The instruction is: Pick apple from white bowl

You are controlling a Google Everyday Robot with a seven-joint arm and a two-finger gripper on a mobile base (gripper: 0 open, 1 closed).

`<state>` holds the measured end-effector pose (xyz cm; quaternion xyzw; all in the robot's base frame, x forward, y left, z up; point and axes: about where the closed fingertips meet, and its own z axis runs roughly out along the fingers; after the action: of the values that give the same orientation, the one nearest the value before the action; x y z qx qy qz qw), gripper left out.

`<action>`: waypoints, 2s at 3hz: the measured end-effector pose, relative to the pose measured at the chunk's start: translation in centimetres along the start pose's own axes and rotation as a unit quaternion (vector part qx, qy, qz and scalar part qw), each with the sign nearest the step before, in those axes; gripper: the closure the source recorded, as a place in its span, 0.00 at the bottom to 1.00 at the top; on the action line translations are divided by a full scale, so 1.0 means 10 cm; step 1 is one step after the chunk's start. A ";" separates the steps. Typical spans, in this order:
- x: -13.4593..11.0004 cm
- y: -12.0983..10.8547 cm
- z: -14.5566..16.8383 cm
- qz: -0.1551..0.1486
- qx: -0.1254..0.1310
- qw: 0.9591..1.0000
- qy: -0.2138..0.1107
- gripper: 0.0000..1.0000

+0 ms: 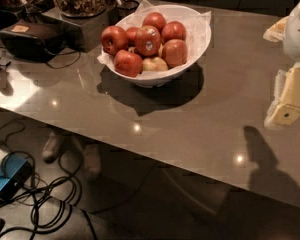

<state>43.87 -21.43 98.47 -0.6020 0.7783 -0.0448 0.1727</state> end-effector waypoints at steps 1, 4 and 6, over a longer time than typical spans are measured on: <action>0.00 0.00 0.00 0.000 0.000 1.000 0.000 0.00; -0.78 -0.15 -0.07 -0.080 -0.003 0.997 -0.018 0.00; -1.21 -0.66 0.20 0.018 -0.032 0.999 -0.029 0.00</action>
Offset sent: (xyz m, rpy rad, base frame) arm 0.0222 0.0552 0.0225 0.0078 -0.0051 0.1226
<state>53.18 -11.39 101.03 -0.5944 0.7846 0.0005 0.1764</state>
